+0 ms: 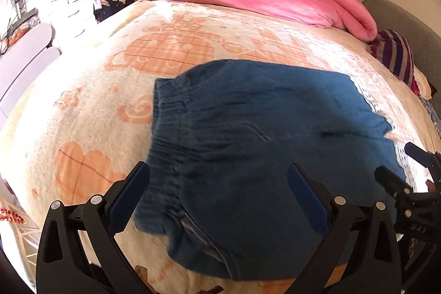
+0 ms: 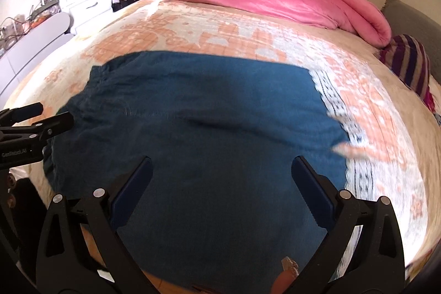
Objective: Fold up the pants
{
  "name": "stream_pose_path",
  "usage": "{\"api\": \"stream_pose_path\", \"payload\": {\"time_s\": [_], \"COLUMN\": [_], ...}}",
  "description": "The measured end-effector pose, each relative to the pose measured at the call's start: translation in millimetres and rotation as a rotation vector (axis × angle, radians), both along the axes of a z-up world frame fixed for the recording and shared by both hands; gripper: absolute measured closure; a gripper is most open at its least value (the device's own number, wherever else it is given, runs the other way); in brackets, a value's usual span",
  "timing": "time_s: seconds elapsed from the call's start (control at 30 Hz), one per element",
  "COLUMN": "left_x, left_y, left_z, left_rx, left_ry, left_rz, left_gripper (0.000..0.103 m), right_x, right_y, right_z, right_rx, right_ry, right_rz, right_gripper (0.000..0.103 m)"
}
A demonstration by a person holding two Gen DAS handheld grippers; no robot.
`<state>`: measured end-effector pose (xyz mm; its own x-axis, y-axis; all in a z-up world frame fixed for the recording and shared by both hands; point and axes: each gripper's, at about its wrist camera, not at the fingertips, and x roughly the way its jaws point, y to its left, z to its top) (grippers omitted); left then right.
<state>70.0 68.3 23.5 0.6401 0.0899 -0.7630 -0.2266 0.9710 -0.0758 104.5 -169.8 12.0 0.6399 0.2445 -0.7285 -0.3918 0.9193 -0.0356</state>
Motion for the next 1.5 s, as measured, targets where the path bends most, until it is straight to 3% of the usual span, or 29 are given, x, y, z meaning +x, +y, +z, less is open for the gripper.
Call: {"api": "stream_pose_path", "payload": {"time_s": [0.2, 0.33, 0.77, 0.9, 1.03, 1.17, 1.23, 1.27, 1.3, 1.37, 1.4, 1.5], "left_x": [23.6, 40.2, 93.7, 111.5, 127.7, 144.3, 149.2, 151.7, 153.7, 155.1, 154.0, 148.0], "left_y": [29.6, 49.4, 103.5, 113.9, 121.7, 116.3, 116.0, 116.0, 115.5, 111.3, 108.0, 107.4], "left_z": [1.3, -2.8, -18.0, -23.6, -33.7, -45.3, -50.0, -53.1, -55.8, -57.2, -56.8, -50.8], "left_rx": [-0.016, -0.052, -0.073, -0.069, -0.116, -0.061, -0.075, -0.092, -0.099, -0.069, -0.063, -0.083], "left_ry": [0.005, 0.027, 0.074, 0.089, 0.091, 0.119, 0.111, 0.112, 0.114, 0.108, 0.090, 0.036], "left_rz": [0.048, 0.056, 0.080, 0.066, 0.038, -0.011, -0.037, -0.052, -0.063, -0.082, -0.111, -0.126], "left_gripper": [0.004, 0.004, 0.004, 0.004, 0.004, 0.005, 0.007, 0.017, 0.036, 0.045, 0.058, 0.067], "right_x": [34.6, 63.2, 132.2, 146.0, 158.0, 172.8, 179.1, 183.2, 186.6, 193.3, 196.0, 198.0], "right_y": [18.4, 27.4, 72.2, 91.5, 107.9, 126.5, 133.5, 136.8, 139.9, 145.2, 148.5, 157.8], "right_z": [5.2, 6.3, -3.9, -10.1, -14.6, -19.0, -21.0, -22.3, -23.4, -25.5, -26.4, -27.7], "right_rx": [-0.010, 0.043, -0.030, -0.068, -0.100, -0.172, -0.186, -0.189, -0.184, -0.185, -0.185, -0.188], "right_ry": [-0.005, 0.045, 0.058, 0.062, 0.068, 0.045, 0.045, 0.052, 0.063, 0.081, 0.089, 0.093], "right_rz": [0.047, 0.079, 0.188, 0.224, 0.274, 0.320, 0.349, 0.358, 0.369, 0.376, 0.386, 0.426], "right_gripper": [0.008, 0.008, 0.008, 0.008, 0.008, 0.008, 0.008, 0.008, 0.008, 0.008, 0.008, 0.008]}}
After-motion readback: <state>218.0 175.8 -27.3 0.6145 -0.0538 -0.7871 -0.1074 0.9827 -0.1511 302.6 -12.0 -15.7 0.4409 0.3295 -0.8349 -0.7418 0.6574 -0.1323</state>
